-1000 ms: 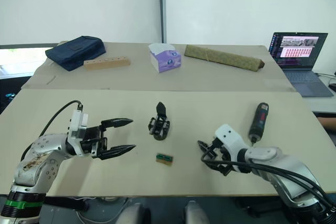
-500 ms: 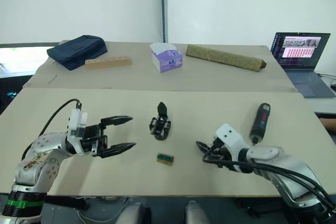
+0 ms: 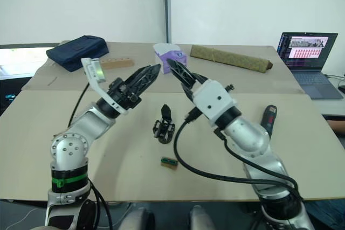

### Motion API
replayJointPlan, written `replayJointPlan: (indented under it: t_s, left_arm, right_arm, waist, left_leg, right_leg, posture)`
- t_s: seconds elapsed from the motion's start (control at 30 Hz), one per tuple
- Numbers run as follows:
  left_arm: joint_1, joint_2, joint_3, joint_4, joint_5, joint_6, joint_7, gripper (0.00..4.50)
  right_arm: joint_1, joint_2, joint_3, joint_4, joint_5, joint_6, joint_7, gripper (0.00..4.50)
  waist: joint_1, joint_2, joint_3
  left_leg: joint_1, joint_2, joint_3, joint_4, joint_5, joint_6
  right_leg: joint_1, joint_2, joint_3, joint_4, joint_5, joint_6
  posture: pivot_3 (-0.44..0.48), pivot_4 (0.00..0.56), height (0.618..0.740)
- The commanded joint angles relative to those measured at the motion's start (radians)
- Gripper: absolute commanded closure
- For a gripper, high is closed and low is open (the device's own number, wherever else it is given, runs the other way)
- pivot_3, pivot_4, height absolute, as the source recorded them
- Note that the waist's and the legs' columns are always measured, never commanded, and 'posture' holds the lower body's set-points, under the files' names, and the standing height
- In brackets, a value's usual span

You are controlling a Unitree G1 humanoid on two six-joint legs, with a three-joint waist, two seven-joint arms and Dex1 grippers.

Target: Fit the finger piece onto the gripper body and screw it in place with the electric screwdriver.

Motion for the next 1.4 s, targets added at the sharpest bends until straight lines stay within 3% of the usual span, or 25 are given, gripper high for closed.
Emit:
replayJointPlan:
  t_s: [0.03, 0.27, 0.37, 0.43, 0.6, 0.63, 0.7, 0.77, 0.9, 1.0, 1.1, 1.2, 1.3, 1.4]
  left_arm:
    - [-0.024, -0.038, -0.010, -0.017, -0.006, -0.022, 0.021, 0.00]
    - [-0.021, -0.071, -0.026, -0.023, -0.009, -0.025, 0.018, 0.00]
    - [-0.026, -0.094, -0.014, -0.016, -0.012, -0.042, 0.031, 0.84]
    - [-0.023, -0.098, -0.020, -0.023, -0.011, -0.039, 0.025, 1.66]
    - [-0.009, -0.098, -0.024, -0.036, -0.024, -0.026, 0.022, 4.23]
    - [-0.006, -0.102, -0.023, -0.038, -0.025, -0.030, 0.022, 4.50]
    - [-0.003, -0.114, -0.015, -0.045, -0.020, -0.055, 0.014, 4.50]
    - [-0.005, -0.127, 0.000, -0.050, -0.018, -0.087, 0.007, 4.50]
    - [-0.015, -0.115, 0.045, -0.035, -0.047, -0.112, -0.011, 4.50]
    - [-0.024, -0.037, 0.061, -0.006, -0.060, -0.084, -0.084, 4.50]
    - [-0.049, 0.136, 0.087, 0.071, -0.107, 0.013, -0.252, 4.50]
    - [-0.092, 0.327, 0.042, 0.149, -0.121, 0.145, -0.491, 4.50]
    - [-0.152, 0.452, -0.051, 0.201, -0.072, 0.226, -0.686, 4.50]
    - [-0.219, 0.480, -0.125, 0.235, -0.026, 0.258, -0.796, 4.50]
  right_arm:
    - [-0.021, 0.029, 0.046, 0.022, -0.077, -0.065, -0.012, 3.42]
    - [-0.009, 0.064, 0.050, 0.057, -0.118, -0.126, 0.013, 3.42]
    - [-0.006, 0.067, 0.047, 0.068, -0.128, -0.157, 0.021, 3.42]
    - [-0.001, 0.072, 0.045, 0.075, -0.135, -0.168, 0.023, 3.42]
    - [0.004, 0.078, 0.031, 0.092, -0.149, -0.187, 0.030, 3.42]
    - [0.004, 0.079, 0.029, 0.094, -0.150, -0.189, 0.031, 3.41]
    - [0.008, 0.089, 0.021, 0.095, -0.132, -0.190, 0.038, 3.41]
    - [0.011, 0.098, 0.008, 0.087, -0.103, -0.183, 0.050, 2.34]
    - [0.015, 0.038, -0.074, 0.058, -0.022, -0.182, 0.140, 0.98]
    - [-0.003, -0.023, -0.189, 0.053, 0.151, -0.150, 0.260, 0.03]
    - [-0.015, -0.198, -0.363, 0.048, 0.502, 0.103, 0.490, 0.03]
    - [-0.081, -0.353, -0.446, 0.085, 0.850, 0.432, 0.594, 0.03]
    - [-0.140, -0.445, -0.423, 0.130, 1.025, 0.626, 0.651, 0.03]
    - [-0.198, -0.436, -0.351, 0.151, 1.103, 0.746, 0.610, 0.03]
  waist:
    - [0.001, 0.000, 0.000]
    - [0.002, 0.000, 0.000]
    - [0.002, 0.000, 0.000]
    - [0.002, 0.000, 0.000]
    - [0.001, 0.000, 0.000]
    - [0.001, 0.000, 0.000]
    - [0.001, 0.000, 0.000]
    - [0.001, 0.000, 0.000]
    - [0.002, 0.000, 0.000]
    - [0.002, -0.001, 0.001]
    - [0.003, 0.000, 0.005]
    - [-0.003, -0.001, 0.009]
    - [-0.007, -0.001, 0.011]
    - [-0.002, -0.001, 0.011]
  left_leg:
    - [0.000, 0.000, 0.000, 0.000, 0.000, 0.000]
    - [0.000, -0.001, 0.001, 0.000, 0.000, 0.000]
    - [0.000, -0.001, 0.001, 0.000, 0.000, 0.000]
    - [0.000, -0.001, 0.001, 0.000, 0.000, 0.000]
    - [0.000, -0.001, 0.001, 0.000, 0.000, 0.000]
    - [0.000, 0.000, 0.001, 0.000, 0.000, 0.000]
    - [0.000, -0.001, 0.001, 0.000, 0.000, 0.000]
    - [0.000, -0.001, 0.001, 0.000, 0.000, 0.000]
    - [0.000, -0.001, 0.001, 0.000, 0.000, 0.000]
    - [0.000, -0.001, 0.001, 0.000, 0.000, 0.000]
    - [0.000, -0.001, 0.001, 0.000, 0.000, 0.000]
    - [0.001, 0.000, 0.001, -0.001, 0.000, 0.000]
    - [0.001, 0.002, 0.001, -0.001, 0.000, 0.000]
    - [0.002, 0.002, 0.001, -0.003, 0.000, 0.000]
  right_leg:
    - [0.000, 0.000, 0.000, 0.000, 0.000, 0.000]
    - [0.000, 0.000, 0.000, -0.001, 0.000, 0.000]
    - [0.000, 0.000, 0.000, 0.000, 0.000, -0.001]
    - [0.000, 0.000, 0.000, 0.000, 0.000, -0.001]
    - [0.000, 0.000, 0.000, 0.000, 0.000, -0.001]
    - [0.000, 0.000, 0.000, 0.000, 0.000, -0.001]
    - [0.000, 0.000, 0.000, 0.000, 0.000, -0.001]
    - [0.000, 0.000, 0.000, 0.000, 0.000, -0.001]
    - [0.001, 0.000, 0.000, -0.001, 0.000, -0.001]
    - [0.001, 0.000, 0.000, -0.001, 0.000, -0.001]
    - [0.001, 0.000, 0.000, -0.001, 0.000, -0.001]
    - [0.001, 0.000, -0.001, -0.001, 0.000, -0.001]
    - [0.000, 0.001, -0.001, 0.000, -0.001, -0.004]
    - [0.001, 0.001, -0.002, -0.001, -0.002, -0.006]
  posture:
    - [0.000, 0.150, 0.740]
    - [0.000, 0.150, 0.740]
    - [0.000, 0.150, 0.740]
    - [0.000, 0.150, 0.740]
    - [0.000, 0.150, 0.740]
    - [0.000, 0.150, 0.740]
    - [0.000, 0.150, 0.740]
    - [0.000, 0.150, 0.740]
    - [0.000, 0.150, 0.740]
    - [0.000, 0.150, 0.740]
    - [0.000, 0.150, 0.740]
    - [0.000, 0.150, 0.740]
    - [0.000, 0.150, 0.740]
    - [0.000, 0.150, 0.740]
